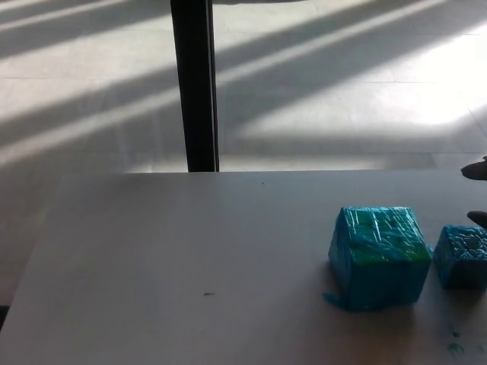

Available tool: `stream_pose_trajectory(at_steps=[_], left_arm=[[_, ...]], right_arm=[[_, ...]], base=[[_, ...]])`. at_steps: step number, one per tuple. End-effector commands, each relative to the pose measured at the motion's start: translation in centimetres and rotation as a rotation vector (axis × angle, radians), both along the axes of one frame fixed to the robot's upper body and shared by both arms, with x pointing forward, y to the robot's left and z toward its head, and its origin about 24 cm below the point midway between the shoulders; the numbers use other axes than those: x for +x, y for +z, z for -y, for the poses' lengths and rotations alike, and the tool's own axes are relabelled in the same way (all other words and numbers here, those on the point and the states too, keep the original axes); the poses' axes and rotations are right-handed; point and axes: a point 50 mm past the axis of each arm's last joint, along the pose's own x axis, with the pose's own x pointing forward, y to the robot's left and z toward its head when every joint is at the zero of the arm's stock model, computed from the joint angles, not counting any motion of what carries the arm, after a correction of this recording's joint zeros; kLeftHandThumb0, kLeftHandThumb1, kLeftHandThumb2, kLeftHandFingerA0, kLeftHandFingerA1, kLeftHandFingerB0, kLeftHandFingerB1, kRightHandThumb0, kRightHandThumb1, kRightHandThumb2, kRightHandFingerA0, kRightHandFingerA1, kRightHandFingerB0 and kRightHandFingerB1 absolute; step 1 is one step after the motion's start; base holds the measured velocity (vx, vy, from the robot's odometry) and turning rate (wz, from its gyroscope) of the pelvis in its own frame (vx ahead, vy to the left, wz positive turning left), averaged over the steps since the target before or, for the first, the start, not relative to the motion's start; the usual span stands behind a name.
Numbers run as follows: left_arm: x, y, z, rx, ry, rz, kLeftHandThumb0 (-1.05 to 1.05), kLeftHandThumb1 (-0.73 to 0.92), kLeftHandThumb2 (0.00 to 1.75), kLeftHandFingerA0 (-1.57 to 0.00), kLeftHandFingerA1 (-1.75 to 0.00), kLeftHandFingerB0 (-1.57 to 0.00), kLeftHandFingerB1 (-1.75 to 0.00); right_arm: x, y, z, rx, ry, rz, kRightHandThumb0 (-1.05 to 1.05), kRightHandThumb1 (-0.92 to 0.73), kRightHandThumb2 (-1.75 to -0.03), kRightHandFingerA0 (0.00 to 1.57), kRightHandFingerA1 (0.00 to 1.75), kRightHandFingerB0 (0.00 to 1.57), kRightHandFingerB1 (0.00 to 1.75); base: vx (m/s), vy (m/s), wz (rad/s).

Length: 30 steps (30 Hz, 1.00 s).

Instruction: The robot uses its right hand to pick up the small cube kept on the middle on the desk and place it on the bigger cube kept next to it

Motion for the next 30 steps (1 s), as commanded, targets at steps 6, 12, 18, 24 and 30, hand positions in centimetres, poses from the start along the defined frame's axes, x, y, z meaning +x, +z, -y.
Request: stream_pose_trajectory(at_steps=[6,12,18,24,30], left_arm=[[0.2,0.8,-0.6,0.033,-0.031,0.015,-0.72,0.72,0.62,-0.41,-0.55,-0.4,-0.4],[0.0,0.6,-0.5,0.041,-0.046,0.004,-0.74,0.72,0.62,-0.4,-0.54,-0.41,-0.4],[0.4,1.0,-0.8,0.042,-0.027,0.0,-0.73,0.71,0.62,-0.43,-0.54,-0.42,-0.4],[0.6,1.1,-0.8,0.021,-0.015,0.022,-0.71,0.7,0.61,-0.41,-0.53,-0.4,-0.39],[0.6,1.0,-0.8,0.023,-0.008,0.016,-0.75,0.64,0.67,-0.37,-0.54,-0.37,-0.4]], right_arm=[[0.4,-1.4,-0.6,-0.156,0.089,-0.092,-1.0,-0.57,-1.01,0.0,0.01,0.05,0.09],[0.4,-2.6,-0.4,-0.177,0.082,-0.116,-1.0,-0.56,-0.99,0.0,0.0,0.03,0.07],[0.5,-4.1,-0.6,-0.163,0.059,-0.126,-0.96,-0.55,-0.96,0.0,0.0,0.03,0.13],[0.9,-4.9,-2.0,-0.163,0.09,-0.121,-0.95,-0.54,-0.95,0.0,0.0,0.04,0.13],[1.3,-4.2,-3.3,-0.155,0.148,-0.075,-0.94,-0.53,-0.94,0.0,0.0,0.03,0.14]], base=[[0.0,0.0,0.0],[0.0,0.0,0.0],[0.0,0.0,0.0],[0.0,0.0,0.0],[0.0,0.0,0.0]])
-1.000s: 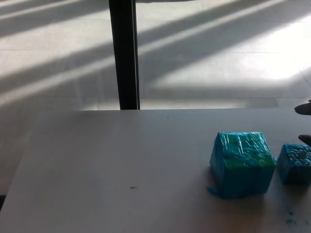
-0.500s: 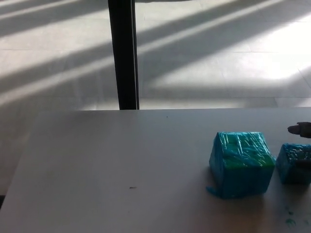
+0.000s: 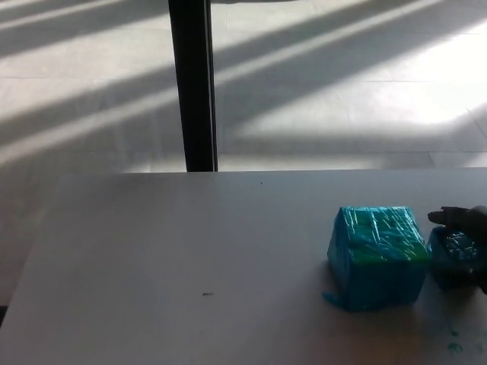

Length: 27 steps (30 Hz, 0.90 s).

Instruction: The robot uses its right hand to pick up the small cube kept on the middle on the desk and place it on the bigger cube kept next to it

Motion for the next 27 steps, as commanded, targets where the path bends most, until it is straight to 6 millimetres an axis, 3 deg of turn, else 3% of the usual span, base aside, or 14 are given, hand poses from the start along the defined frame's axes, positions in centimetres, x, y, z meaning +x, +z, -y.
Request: stream_pose_trajectory(at_steps=[1,8,9,10,12,15,16,19,20,22,23,25,26,27], left_arm=[[-0.1,0.6,-0.6,0.012,0.01,0.001,-0.75,0.64,0.67,-0.37,-0.54,-0.37,-0.4],[0.2,0.6,-0.6,0.02,0.016,0.002,-0.71,0.7,0.61,-0.43,-0.52,-0.43,-0.39],[0.2,0.6,-0.6,0.031,-0.001,-0.003,-0.71,0.71,0.62,-0.43,-0.52,-0.43,-0.39],[0.2,0.7,-0.6,0.027,-0.011,0.002,-0.72,0.72,0.62,-0.41,-0.54,-0.42,-0.4],[0.2,0.6,-0.6,0.017,0.0,0.004,-0.71,0.71,0.62,-0.39,-0.52,-0.42,-0.38],[0.6,0.8,-0.6,0.021,-0.003,0.009,-0.71,0.71,0.62,-0.39,-0.52,-0.4,-0.38],[0.6,0.7,-0.6,0.02,0.013,0.01,-0.7,0.71,0.61,-0.42,-0.52,-0.43,-0.38],[0.6,0.7,-0.6,0.013,0.003,0.018,-0.71,0.7,0.61,-0.37,-0.55,-0.42,-0.4],[0.6,0.7,-0.6,0.007,0.008,0.016,-0.75,0.58,0.98,-0.37,-0.61,-0.32,-0.51],[0.6,0.7,-0.6,0.008,0.008,0.016,-0.73,0.57,0.98,-0.37,-0.61,-0.32,-0.51],[0.6,0.7,-0.6,0.017,0.0,0.012,-0.7,0.71,0.62,-0.39,-0.53,-0.43,-0.39],[0.6,0.8,-0.6,0.01,0.003,0.021,-0.69,0.71,0.61,-0.39,-0.53,-0.42,-0.39],[0.6,0.7,-0.5,0.005,0.009,0.024,-0.7,0.71,0.61,-0.39,-0.54,-0.42,-0.39],[0.6,0.7,-0.5,0.008,0.005,0.022,-0.72,0.57,0.99,-0.39,-0.63,-0.3,-0.5]], right_arm=[[0.5,0.8,-0.9,-0.019,0.049,0.055,-0.94,-0.53,-0.94,0.0,0.0,0.03,0.14],[0.3,0.1,0.6,-0.087,-0.021,-0.023,-0.87,-0.5,-0.89,0.0,0.0,0.05,0.18],[0.2,0.0,0.8,-0.087,-0.028,-0.048,-0.8,-0.38,-0.77,0.0,0.0,0.05,0.23],[0.1,-0.1,1.1,-0.111,-0.025,-0.06,-0.79,-0.46,-0.83,0.0,0.04,0.04,0.23],[-0.1,-0.4,1.5,-0.158,-0.034,-0.093,-0.65,-0.36,-0.68,0.0,0.0,0.08,0.28],[-0.2,-0.2,1.7,-0.194,-0.033,-0.117,-0.52,-0.39,-0.67,0.0,0.0,0.08,0.32],[-0.4,-0.3,1.9,-0.194,-0.035,-0.138,-0.45,-0.43,-0.53,0.0,0.0,0.1,0.31],[-0.6,-0.8,1.9,-0.227,-0.043,-0.167,-0.45,-0.39,-0.66,0.0,0.0,0.08,0.35],[-0.6,-0.9,1.8,-0.237,-0.044,-0.177,-0.45,-0.39,-0.67,0.0,0.0,0.07,0.35],[-0.7,-1.1,1.6,-0.253,-0.038,-0.185,-0.44,-0.41,-0.67,0.0,0.0,0.08,0.35],[-0.7,-1.3,1.5,-0.245,-0.043,-0.183,-0.39,-0.41,-0.68,0.0,0.04,0.11,0.38],[-0.7,-1.5,1.2,-0.2,-0.058,-0.167,-0.31,-0.46,-0.59,0.02,0.39,0.19,0.35],[-0.8,-1.8,0.9,-0.206,-0.025,-0.129,-0.37,-0.51,-0.65,0.15,0.83,0.26,0.37],[-0.8,-1.9,0.7,-0.221,-0.007,-0.115,-0.24,-0.6,-0.57,0.12,1.09,0.29,0.32]], base=[[0.0,0.0,0.0],[0.0,0.0,0.0],[0.0,0.0,0.0],[0.0,0.0,0.0],[0.0,0.0,0.0],[0.0,0.0,0.0],[0.0,0.0,0.0],[0.0,0.0,0.0],[0.0,0.0,0.0],[0.0,0.0,0.0],[0.0,0.0,0.0],[0.0,0.0,0.0],[0.0,0.0,0.0],[0.0,0.0,0.0]])
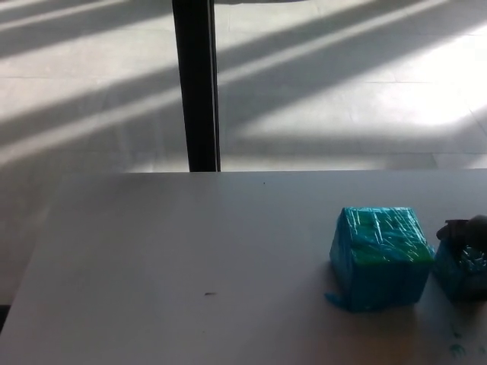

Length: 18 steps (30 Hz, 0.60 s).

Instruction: The robot uses its right hand to pick up the small cube kept on the middle on the desk and place it on the bigger cube kept next to it

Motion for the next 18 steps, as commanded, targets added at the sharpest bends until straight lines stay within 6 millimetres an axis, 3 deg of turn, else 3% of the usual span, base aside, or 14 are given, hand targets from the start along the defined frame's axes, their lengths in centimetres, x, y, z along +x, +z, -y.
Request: stream_pose_trajectory(at_steps=[1,2,3,4,5,7,8,9,10,12,13,16,18], left_arm=[[-0.2,0.5,-0.6,0.011,0.005,0.001,-0.72,0.57,0.99,-0.39,-0.63,-0.3,-0.5],[-0.1,0.5,-0.6,-0.025,0.038,0.026,-0.68,0.7,0.61,-0.35,-0.54,-0.41,-0.39],[-0.1,0.6,-0.6,-0.025,0.039,0.026,-0.68,0.7,0.61,-0.35,-0.54,-0.41,-0.39],[-0.1,0.5,-0.6,-0.009,0.024,0.017,-0.69,0.73,0.62,-0.39,-0.52,-0.42,-0.39],[-0.1,0.5,-0.6,0.016,0.002,0.004,-0.69,0.73,0.62,-0.39,-0.52,-0.42,-0.39],[-0.1,0.7,-0.7,0.015,0.01,0.009,-0.69,0.71,0.62,-0.39,-0.52,-0.43,-0.39],[-0.1,0.7,-0.7,0.014,0.011,0.009,-0.69,0.71,0.62,-0.39,-0.52,-0.43,-0.39],[-0.1,0.7,-0.7,0.014,0.014,0.01,-0.67,0.71,0.62,-0.41,-0.53,-0.44,-0.39],[0.0,0.7,-0.7,0.013,0.018,0.011,-0.67,0.71,0.62,-0.41,-0.53,-0.44,-0.39],[-0.1,0.7,-0.7,0.006,0.017,0.013,-0.65,0.72,0.62,-0.39,-0.53,-0.41,-0.38],[-0.1,0.7,-0.7,0.001,0.02,0.016,-0.65,0.72,0.62,-0.39,-0.53,-0.41,-0.38],[-0.2,0.6,-0.7,0.01,0.016,0.009,-0.67,0.71,0.62,-0.39,-0.53,-0.43,-0.38],[-0.2,0.6,-0.7,0.013,0.017,0.008,-0.67,0.7,0.61,-0.42,-0.54,-0.43,-0.39]], right_arm=[[-0.8,-1.8,0.0,-0.05,0.026,0.0,-0.24,-0.6,-0.57,0.12,1.09,0.29,0.32],[-0.8,-1.8,-0.2,-0.083,0.043,0.009,-0.19,-0.65,-0.56,0.19,1.08,0.3,0.31],[-0.8,-1.8,-0.2,-0.084,0.043,0.01,-0.19,-0.65,-0.56,0.19,1.08,0.3,0.31],[-0.9,-1.9,-0.2,-0.131,0.078,0.029,-0.18,-0.69,-0.59,0.37,1.13,0.39,0.32],[-1.1,-2.1,-0.4,-0.199,0.134,0.054,-0.18,-0.69,-0.59,0.37,1.13,0.39,0.32],[-1.4,-2.5,-0.1,-0.211,0.161,0.106,-0.22,-0.69,-0.61,0.49,1.28,0.46,0.37],[-1.4,-2.5,0.0,-0.211,0.164,0.112,-0.22,-0.69,-0.61,0.49,1.28,0.46,0.37],[-1.6,-2.6,0.2,-0.238,0.183,0.13,-0.25,-0.7,-0.62,0.66,1.29,0.58,0.45],[-1.9,-2.8,0.6,-0.276,0.212,0.154,-0.25,-0.7,-0.62,0.66,1.29,0.58,0.45],[-2.0,-2.9,0.9,-0.313,0.207,0.173,-0.31,-0.75,-0.62,0.75,1.58,0.71,0.98],[-2.0,-2.9,1.0,-0.324,0.204,0.175,-0.31,-0.75,-0.62,0.75,1.58,0.71,0.98],[-2.2,-3.0,1.2,-0.337,0.212,0.193,-0.32,-0.65,-0.61,0.77,1.64,0.79,0.68],[-2.4,-3.1,1.2,-0.331,0.236,0.231,-0.36,-0.71,-0.63,0.74,1.65,0.77,0.7]], base=[[0.0,0.0,0.0],[0.0,0.0,0.0],[0.0,0.0,0.0],[0.0,0.0,0.0],[0.0,0.0,0.0],[0.0,0.0,0.0],[0.0,0.0,0.0],[0.0,0.0,0.0],[0.0,0.0,0.0],[0.0,0.0,0.0],[0.0,0.0,0.0],[0.0,0.0,0.0],[0.0,0.0,0.0]])
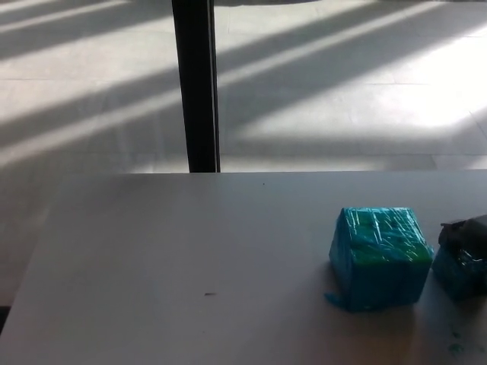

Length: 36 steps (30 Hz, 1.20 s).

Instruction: The robot uses its right hand to pick up the small cube kept on the middle on the desk and place it on the bigger cube kept next to it

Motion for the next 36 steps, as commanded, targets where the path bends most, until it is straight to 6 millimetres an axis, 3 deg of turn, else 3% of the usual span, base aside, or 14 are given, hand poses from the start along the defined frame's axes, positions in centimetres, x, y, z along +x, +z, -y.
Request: stream_pose_trajectory(at_steps=[1,4,5,6,16,17,18,19,20,21,24,29,32,36], left_arm=[[-0.2,0.6,-0.7,0.024,0.01,-0.002,-0.67,0.7,0.61,-0.42,-0.54,-0.43,-0.39],[-0.2,0.6,-0.7,0.008,0.016,0.012,-0.66,0.7,0.61,-0.39,-0.53,-0.42,-0.39],[-0.2,0.6,-0.7,0.012,0.017,0.004,-0.64,0.54,0.98,-0.39,-0.63,-0.3,-0.51],[-0.2,0.6,-0.7,0.005,0.014,0.009,-0.66,0.71,0.62,-0.37,-0.54,-0.4,-0.39],[-0.7,0.4,-0.6,0.021,0.0,-0.009,-0.69,0.7,0.61,-0.4,-0.54,-0.42,-0.39],[-0.7,0.4,-0.6,0.008,0.024,0.003,-0.67,0.54,0.97,-0.38,-0.63,-0.31,-0.51],[-0.6,0.4,-0.6,0.02,0.011,-0.005,-0.68,0.71,0.62,-0.39,-0.53,-0.41,-0.39],[-0.6,0.5,-0.6,0.033,-0.014,-0.01,-0.69,0.72,0.62,-0.41,-0.56,-0.42,-0.39],[-0.7,0.4,-0.6,0.014,0.008,-0.006,-0.73,0.59,0.73,-0.4,-0.59,-0.38,-0.44],[-0.7,0.4,-0.6,0.008,0.014,-0.002,-0.68,0.7,0.61,-0.4,-0.56,-0.41,-0.39],[-0.8,0.4,-0.7,0.018,0.008,-0.015,-0.68,0.71,0.62,-0.38,-0.52,-0.4,-0.38],[-0.9,0.3,-0.7,0.029,0.016,-0.026,-0.69,0.7,0.61,-0.43,-0.55,-0.41,-0.38],[-0.9,0.4,-0.7,0.033,0.011,-0.026,-0.69,0.71,0.62,-0.43,-0.54,-0.42,-0.39],[-1.0,0.4,-0.8,0.021,0.007,-0.017,-0.68,0.71,0.62,-0.41,-0.54,-0.41,-0.38]], right_arm=[[-1.9,-2.3,1.4,-0.113,0.085,0.057,-0.36,-0.71,-0.63,0.74,1.65,0.77,0.7],[-2.0,-2.2,1.1,-0.072,0.12,0.094,-0.4,-0.84,-0.66,0.8,1.67,0.73,0.94],[-2.0,-2.2,1.0,-0.06,0.138,0.128,-0.4,-0.81,-0.69,0.81,1.64,0.74,0.78],[-2.0,-2.1,1.0,-0.05,0.148,0.139,-0.42,-0.82,-0.71,0.83,1.63,0.69,0.62],[-1.2,0.6,1.3,0.221,0.076,0.248,-0.27,-0.72,-0.69,0.87,1.41,0.81,0.73],[-0.9,1.8,1.7,0.288,0.034,0.252,-0.21,-0.73,-0.78,0.86,1.19,0.74,0.62],[-0.8,2.6,1.8,0.319,0.047,0.289,-0.18,-0.68,-0.81,0.85,1.32,0.77,0.83],[-0.8,3.3,2.0,0.329,0.055,0.307,-0.16,-0.68,-0.85,0.82,1.52,0.72,1.2],[-0.6,3.9,2.1,0.338,0.053,0.314,-0.17,-0.67,-0.89,0.82,1.24,0.74,0.82],[-0.5,4.5,2.2,0.351,0.053,0.327,-0.15,-0.66,-0.93,0.74,1.59,0.66,1.21],[-0.2,7.1,2.6,0.373,0.069,0.341,-0.18,-0.69,-0.85,0.77,1.75,0.65,1.56],[0.2,10.5,2.7,0.354,0.092,0.353,-0.18,-0.73,-0.7,0.71,1.75,0.6,1.55],[0.5,12.4,2.3,0.384,0.11,0.377,-0.13,-0.7,-0.88,0.92,1.73,0.66,1.49],[0.8,13.9,1.2,0.413,0.143,0.36,-0.18,-0.68,-0.83,0.75,1.74,0.64,1.54]], base=[[0.0,0.0,0.0],[0.0,0.0,0.0],[0.0,0.0,0.0],[0.0,0.0,0.0],[0.0,0.0,0.0],[0.0,0.0,0.0],[0.0,0.0,0.0],[0.0,0.0,0.0],[0.0,0.0,0.0],[0.0,0.0,0.0],[0.0,0.0,0.0],[0.0,0.0,0.0],[0.0,0.0,0.0],[0.0,0.0,0.0]])
